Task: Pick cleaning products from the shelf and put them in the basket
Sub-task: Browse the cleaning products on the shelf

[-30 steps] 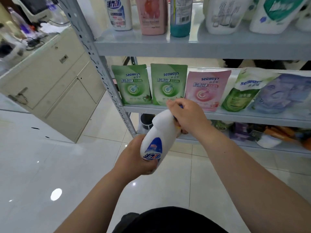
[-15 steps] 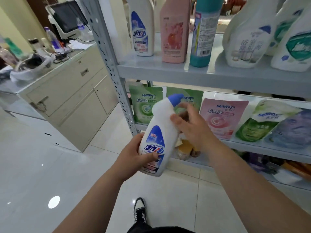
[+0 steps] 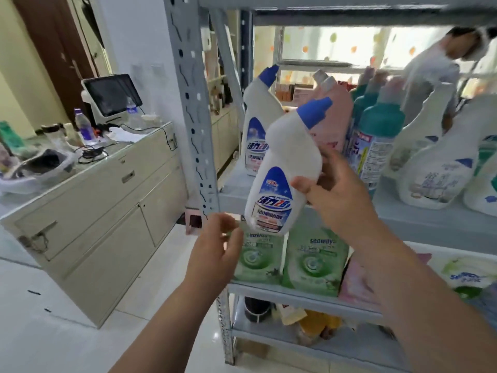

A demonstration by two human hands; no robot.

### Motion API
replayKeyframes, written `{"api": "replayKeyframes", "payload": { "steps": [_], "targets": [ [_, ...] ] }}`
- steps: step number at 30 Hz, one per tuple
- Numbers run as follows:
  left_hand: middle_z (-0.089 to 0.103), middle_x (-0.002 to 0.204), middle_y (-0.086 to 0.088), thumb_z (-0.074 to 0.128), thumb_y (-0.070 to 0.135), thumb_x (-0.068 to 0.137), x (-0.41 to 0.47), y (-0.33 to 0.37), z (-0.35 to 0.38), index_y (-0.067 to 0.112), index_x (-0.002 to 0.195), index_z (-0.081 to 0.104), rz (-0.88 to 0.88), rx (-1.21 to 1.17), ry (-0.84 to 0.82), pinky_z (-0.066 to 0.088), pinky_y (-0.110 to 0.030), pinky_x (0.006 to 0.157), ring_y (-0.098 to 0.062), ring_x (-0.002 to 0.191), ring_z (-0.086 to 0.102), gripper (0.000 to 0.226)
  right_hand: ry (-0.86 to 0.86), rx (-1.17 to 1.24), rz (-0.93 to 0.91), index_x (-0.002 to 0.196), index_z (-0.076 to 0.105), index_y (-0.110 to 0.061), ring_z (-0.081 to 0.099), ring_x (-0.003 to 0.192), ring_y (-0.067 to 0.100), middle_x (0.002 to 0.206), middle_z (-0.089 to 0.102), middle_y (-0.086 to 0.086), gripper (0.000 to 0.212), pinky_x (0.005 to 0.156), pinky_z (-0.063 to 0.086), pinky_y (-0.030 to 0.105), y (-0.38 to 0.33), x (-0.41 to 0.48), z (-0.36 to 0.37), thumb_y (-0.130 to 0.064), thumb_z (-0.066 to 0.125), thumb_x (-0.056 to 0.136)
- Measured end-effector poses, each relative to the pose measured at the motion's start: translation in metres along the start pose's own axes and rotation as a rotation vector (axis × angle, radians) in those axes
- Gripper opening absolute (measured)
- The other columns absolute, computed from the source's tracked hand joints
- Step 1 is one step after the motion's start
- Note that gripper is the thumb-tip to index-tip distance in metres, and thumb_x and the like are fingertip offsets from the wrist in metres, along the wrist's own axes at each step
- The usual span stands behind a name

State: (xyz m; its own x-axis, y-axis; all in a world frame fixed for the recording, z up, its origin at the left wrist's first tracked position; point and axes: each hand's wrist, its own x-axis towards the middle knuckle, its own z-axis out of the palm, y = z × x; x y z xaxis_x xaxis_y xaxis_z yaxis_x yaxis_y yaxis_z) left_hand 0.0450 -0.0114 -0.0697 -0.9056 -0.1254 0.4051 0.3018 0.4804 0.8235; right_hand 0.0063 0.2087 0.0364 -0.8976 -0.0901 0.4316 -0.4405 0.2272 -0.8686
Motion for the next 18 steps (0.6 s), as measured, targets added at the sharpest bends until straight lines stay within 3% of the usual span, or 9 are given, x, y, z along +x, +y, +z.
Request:
{"api": "replayKeyframes", "payload": {
  "steps": [2,4,5,9,12,15,18],
  "targets": [
    [0.06,0.112,0.012,0.051,0.043,0.09,0.011,-0.012,-0.002,0.025,0.113,0.061,0.298,0.351,-0.018,0.054,-0.028,0.092,-0.002,0.102,0.054,0.031,0.054,-0.051,-0.038,0.109,0.047,-0.075,0.069,0.104,-0.001,0.113,0.071,-0.025,0.051,0.087,0.062,0.04,-0.007,0.018,0.009,-0.048,0.079,0.081],
    [0.062,0.122,0.001,0.058,0.034,0.088,0.025,-0.017,0.002,0.016,0.123,0.066,0.591,0.585,-0.046,0.048,-0.033,0.101,-0.015,0.118,0.052,0.039,0.092,-0.1,-0.078,0.113,0.045,-0.074,0.068,0.106,-0.001,0.118,0.07,-0.022,0.055,0.088,0.061,0.036,-0.01,0.035,0.019,-0.038,0.078,0.088],
    [0.063,0.127,-0.003,0.063,0.032,0.087,0.033,-0.017,0.004,0.014,0.128,0.066,0.653,0.657,-0.069,0.048,-0.038,0.105,-0.022,0.124,0.052,0.044,0.105,-0.124,-0.093,0.116,0.045,-0.073,0.067,0.107,-0.003,0.119,0.069,-0.022,0.056,0.087,0.06,0.031,-0.011,0.042,0.024,-0.037,0.078,0.089],
    [0.061,0.136,-0.016,0.074,0.029,0.079,0.056,-0.011,0.006,0.007,0.14,0.06,0.647,0.809,-0.138,0.044,-0.057,0.111,-0.039,0.129,0.055,0.066,0.15,-0.197,-0.103,0.138,0.046,-0.049,0.065,0.104,-0.006,0.12,0.067,-0.019,0.057,0.075,0.053,0.01,-0.005,0.068,0.041,-0.035,0.076,0.092],
    [0.059,0.14,-0.016,0.077,0.036,0.075,0.063,-0.013,0.008,0.009,0.147,0.053,0.599,0.88,-0.165,0.04,-0.062,0.112,-0.04,0.129,0.056,0.081,0.15,-0.266,-0.102,0.143,0.046,-0.045,0.066,0.104,0.001,0.119,0.066,-0.018,0.058,0.083,0.059,0.027,0.001,0.08,0.051,-0.036,0.074,0.093],
    [0.061,0.137,-0.013,0.077,0.039,0.073,0.067,-0.02,0.012,0.011,0.147,0.054,0.591,0.884,-0.159,0.041,-0.064,0.111,-0.038,0.126,0.059,0.083,0.157,-0.38,-0.102,0.144,0.046,-0.042,0.066,0.107,0.018,0.124,0.061,-0.002,0.057,0.09,0.059,0.045,0.007,0.094,0.057,-0.043,0.072,0.093],
    [0.062,0.133,-0.01,0.077,0.038,0.07,0.072,-0.026,0.014,0.013,0.146,0.056,0.626,0.853,-0.138,0.042,-0.064,0.11,-0.036,0.122,0.06,0.082,0.151,-0.388,-0.074,0.149,0.043,-0.041,0.064,0.113,0.022,0.128,0.06,0.003,0.059,0.093,0.059,0.048,0.01,0.103,0.06,-0.043,0.068,0.096]
  ]
}}
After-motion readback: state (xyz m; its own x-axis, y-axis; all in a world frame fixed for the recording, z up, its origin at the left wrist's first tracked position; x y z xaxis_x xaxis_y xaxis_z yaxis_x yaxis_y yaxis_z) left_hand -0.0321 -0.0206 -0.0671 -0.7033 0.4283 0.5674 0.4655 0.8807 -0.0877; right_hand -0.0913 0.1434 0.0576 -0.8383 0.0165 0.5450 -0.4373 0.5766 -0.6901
